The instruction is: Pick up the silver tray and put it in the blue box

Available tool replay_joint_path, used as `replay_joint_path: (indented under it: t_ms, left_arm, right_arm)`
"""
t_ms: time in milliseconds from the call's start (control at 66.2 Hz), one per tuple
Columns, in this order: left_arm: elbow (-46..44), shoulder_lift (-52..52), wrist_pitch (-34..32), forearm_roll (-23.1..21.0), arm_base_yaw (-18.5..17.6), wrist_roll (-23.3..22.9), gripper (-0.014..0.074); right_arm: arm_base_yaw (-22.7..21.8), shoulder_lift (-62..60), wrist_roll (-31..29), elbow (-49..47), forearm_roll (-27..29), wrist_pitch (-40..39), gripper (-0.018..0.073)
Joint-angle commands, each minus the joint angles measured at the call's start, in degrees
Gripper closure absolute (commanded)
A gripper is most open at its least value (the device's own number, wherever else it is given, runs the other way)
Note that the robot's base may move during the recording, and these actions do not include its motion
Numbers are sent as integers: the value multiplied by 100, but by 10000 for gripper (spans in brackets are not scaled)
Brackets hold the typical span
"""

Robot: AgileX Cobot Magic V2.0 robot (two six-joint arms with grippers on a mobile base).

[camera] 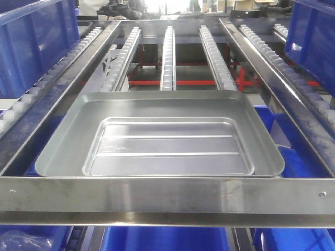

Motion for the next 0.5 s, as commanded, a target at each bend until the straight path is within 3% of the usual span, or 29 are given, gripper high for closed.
replay_joint_path:
  t_ms: [0,484]
  left_arm:
    - [100,-65,-514,-40,5,16,590]
    - [100,-65,-514,-40,5,16,590]
  right_arm:
    - [-9,-117,-49,-105,-14,-463,505]
    - [-9,-117,-49,-105,-14,-463,505]
